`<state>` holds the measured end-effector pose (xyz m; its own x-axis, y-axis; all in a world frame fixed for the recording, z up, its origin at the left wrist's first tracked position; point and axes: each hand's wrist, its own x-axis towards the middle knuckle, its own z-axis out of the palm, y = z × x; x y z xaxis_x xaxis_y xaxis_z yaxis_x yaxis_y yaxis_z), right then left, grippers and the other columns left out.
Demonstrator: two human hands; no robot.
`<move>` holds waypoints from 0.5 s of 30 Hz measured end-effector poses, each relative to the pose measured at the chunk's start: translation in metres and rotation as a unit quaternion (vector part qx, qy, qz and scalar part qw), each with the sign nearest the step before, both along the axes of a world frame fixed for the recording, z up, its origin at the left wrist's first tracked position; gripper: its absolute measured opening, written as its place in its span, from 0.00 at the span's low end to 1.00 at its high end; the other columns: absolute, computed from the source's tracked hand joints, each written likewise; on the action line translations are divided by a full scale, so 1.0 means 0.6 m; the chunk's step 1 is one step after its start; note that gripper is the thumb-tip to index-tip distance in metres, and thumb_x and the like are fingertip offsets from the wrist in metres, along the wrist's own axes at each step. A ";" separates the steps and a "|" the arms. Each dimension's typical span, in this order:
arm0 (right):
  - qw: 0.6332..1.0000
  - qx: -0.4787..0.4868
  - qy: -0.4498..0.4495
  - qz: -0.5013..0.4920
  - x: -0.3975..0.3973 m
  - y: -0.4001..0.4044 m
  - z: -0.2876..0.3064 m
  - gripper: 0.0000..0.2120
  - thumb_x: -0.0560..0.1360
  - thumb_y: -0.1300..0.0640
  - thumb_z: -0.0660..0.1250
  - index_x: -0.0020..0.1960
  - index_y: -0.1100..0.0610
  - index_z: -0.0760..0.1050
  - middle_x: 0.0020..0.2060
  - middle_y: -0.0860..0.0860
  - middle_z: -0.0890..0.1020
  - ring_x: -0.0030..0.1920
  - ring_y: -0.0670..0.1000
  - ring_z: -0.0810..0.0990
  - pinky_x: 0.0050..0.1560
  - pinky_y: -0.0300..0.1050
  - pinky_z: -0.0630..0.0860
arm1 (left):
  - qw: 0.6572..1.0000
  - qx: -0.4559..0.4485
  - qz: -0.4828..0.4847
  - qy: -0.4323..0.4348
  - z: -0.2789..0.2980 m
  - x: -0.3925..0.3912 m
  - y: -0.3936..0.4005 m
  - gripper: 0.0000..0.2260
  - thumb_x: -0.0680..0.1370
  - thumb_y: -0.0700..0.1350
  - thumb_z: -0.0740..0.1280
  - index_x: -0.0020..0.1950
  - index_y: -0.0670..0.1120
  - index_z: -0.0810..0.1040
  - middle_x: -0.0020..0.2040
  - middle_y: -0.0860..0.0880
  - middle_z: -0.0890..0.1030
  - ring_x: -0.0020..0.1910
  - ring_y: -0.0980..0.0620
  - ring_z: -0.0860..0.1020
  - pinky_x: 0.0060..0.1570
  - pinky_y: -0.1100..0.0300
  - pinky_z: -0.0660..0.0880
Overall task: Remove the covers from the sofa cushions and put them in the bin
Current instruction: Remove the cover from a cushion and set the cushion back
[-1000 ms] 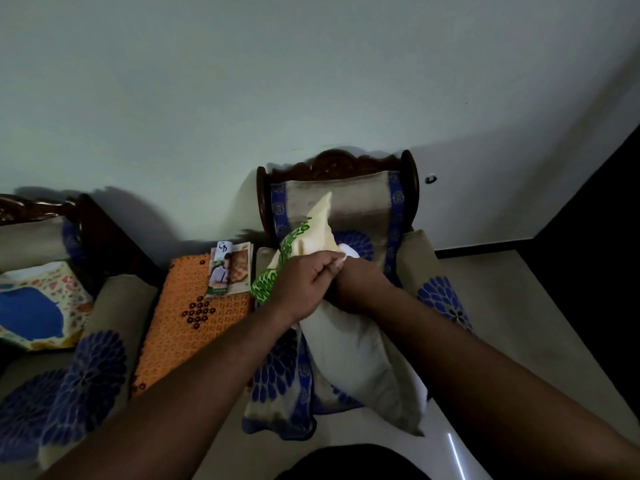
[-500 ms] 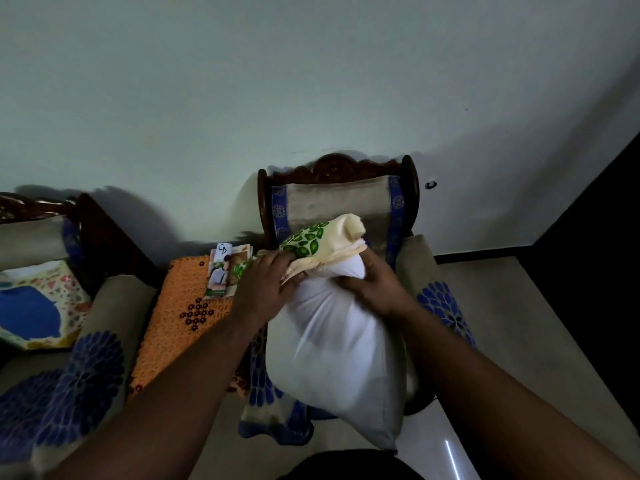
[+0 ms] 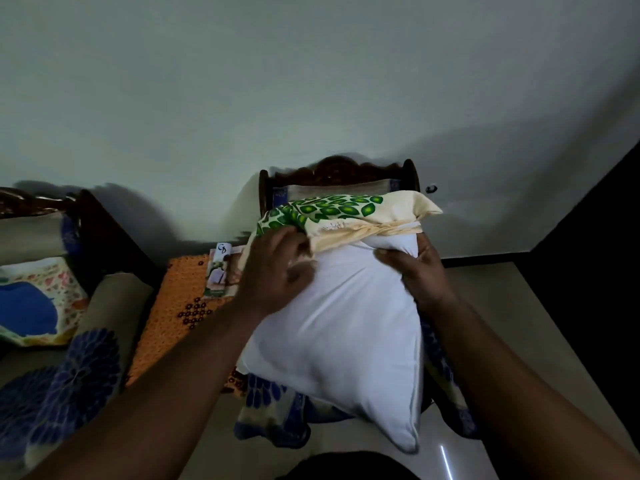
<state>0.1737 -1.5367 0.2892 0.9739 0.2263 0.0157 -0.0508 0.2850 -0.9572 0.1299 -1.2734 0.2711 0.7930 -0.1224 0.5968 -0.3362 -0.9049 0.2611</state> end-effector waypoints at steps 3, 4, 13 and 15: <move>1.000 0.004 -0.006 0.012 -0.002 0.015 -0.008 0.24 0.73 0.74 0.69 0.68 0.65 0.73 0.62 0.62 0.81 0.64 0.63 0.79 0.66 0.62 0.75 | 0.997 0.029 0.059 0.027 0.000 0.028 -0.033 0.31 0.75 0.68 0.65 0.64 0.44 0.77 0.63 0.43 0.77 0.61 0.42 0.74 0.61 0.49 0.71; 1.000 -0.001 -0.011 0.013 -0.003 0.016 -0.011 0.24 0.72 0.74 0.70 0.68 0.67 0.74 0.62 0.63 0.81 0.63 0.65 0.79 0.66 0.64 0.74 | 0.996 0.016 0.076 0.046 0.001 0.037 -0.036 0.32 0.74 0.70 0.64 0.65 0.45 0.76 0.62 0.44 0.78 0.60 0.42 0.75 0.59 0.49 0.72; 0.999 0.018 0.026 0.042 -0.028 0.004 -0.023 0.28 0.72 0.77 0.68 0.70 0.62 0.72 0.62 0.61 0.81 0.62 0.61 0.81 0.62 0.55 0.78 | 0.984 0.109 0.130 0.049 -0.021 0.055 -0.018 0.13 0.76 0.56 0.62 0.54 0.49 0.76 0.42 0.46 0.83 0.43 0.42 0.81 0.46 0.49 0.69; 0.997 0.046 0.054 0.017 -0.034 -0.003 -0.032 0.28 0.72 0.76 0.67 0.70 0.63 0.72 0.62 0.63 0.81 0.62 0.63 0.80 0.63 0.59 0.77 | 0.974 0.099 0.200 0.046 -0.036 0.046 0.004 0.11 0.74 0.51 0.67 0.54 0.48 0.76 0.45 0.45 0.81 0.45 0.41 0.79 0.45 0.49 0.69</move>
<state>0.1533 -1.5384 0.2701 0.9626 0.2622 -0.0676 -0.1643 0.3672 -0.9155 0.1578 -1.2712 0.2497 0.8500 0.1020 0.5168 0.0704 -0.9943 0.0805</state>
